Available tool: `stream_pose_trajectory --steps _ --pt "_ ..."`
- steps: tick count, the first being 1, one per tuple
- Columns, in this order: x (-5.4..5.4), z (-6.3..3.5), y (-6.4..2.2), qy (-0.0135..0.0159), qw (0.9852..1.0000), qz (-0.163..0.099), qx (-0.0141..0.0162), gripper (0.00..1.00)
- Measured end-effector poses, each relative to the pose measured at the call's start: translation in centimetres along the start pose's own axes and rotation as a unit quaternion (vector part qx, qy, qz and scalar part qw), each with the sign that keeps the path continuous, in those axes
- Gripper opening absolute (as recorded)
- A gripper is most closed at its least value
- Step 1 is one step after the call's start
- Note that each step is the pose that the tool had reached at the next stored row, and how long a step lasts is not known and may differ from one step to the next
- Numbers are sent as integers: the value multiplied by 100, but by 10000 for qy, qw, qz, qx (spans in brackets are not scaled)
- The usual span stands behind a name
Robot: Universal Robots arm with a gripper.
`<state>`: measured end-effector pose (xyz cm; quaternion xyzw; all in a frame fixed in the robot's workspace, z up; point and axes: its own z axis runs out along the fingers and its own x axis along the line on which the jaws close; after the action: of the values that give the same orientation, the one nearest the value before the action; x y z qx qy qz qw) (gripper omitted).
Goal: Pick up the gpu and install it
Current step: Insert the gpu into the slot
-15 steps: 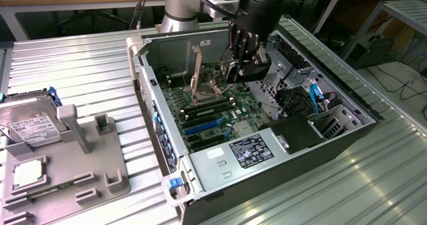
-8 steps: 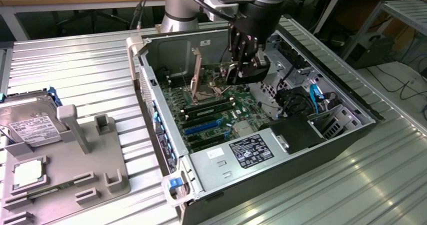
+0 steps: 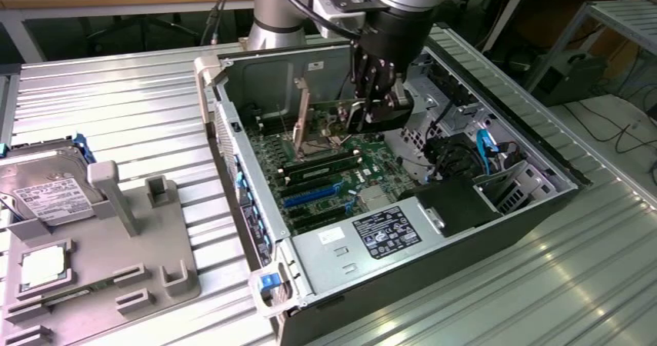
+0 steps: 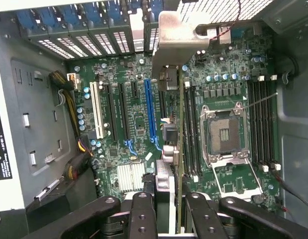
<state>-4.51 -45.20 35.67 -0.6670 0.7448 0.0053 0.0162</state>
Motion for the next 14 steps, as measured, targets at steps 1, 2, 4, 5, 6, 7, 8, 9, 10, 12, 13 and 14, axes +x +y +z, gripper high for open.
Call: stream_pose_trajectory --steps 1,2,4,5,6,7,8,9,10,12,13,14 --pt "1 17 0 0 10000 0 0 28" --pt "2 35 0 0 10000 0 0 28" --pt "3 78 1 0 10000 -1 0 28" --pt "5 98 11 -9 10000 -6 0 28" --pt "6 121 14 -16 10000 -34 -2 28" --pt "7 140 15 -15 10000 -65 -5 28" --pt "9 206 16 -16 9999 -125 -11 28" --pt "9 222 16 -17 9999 -147 -11 28" --pt "9 237 16 -21 9999 -157 -13 28" --pt "7 274 16 -21 9999 -166 -12 28" --pt "8 293 18 -21 9999 -167 -12 28" --pt "8 307 19 -22 9999 -169 -12 28"
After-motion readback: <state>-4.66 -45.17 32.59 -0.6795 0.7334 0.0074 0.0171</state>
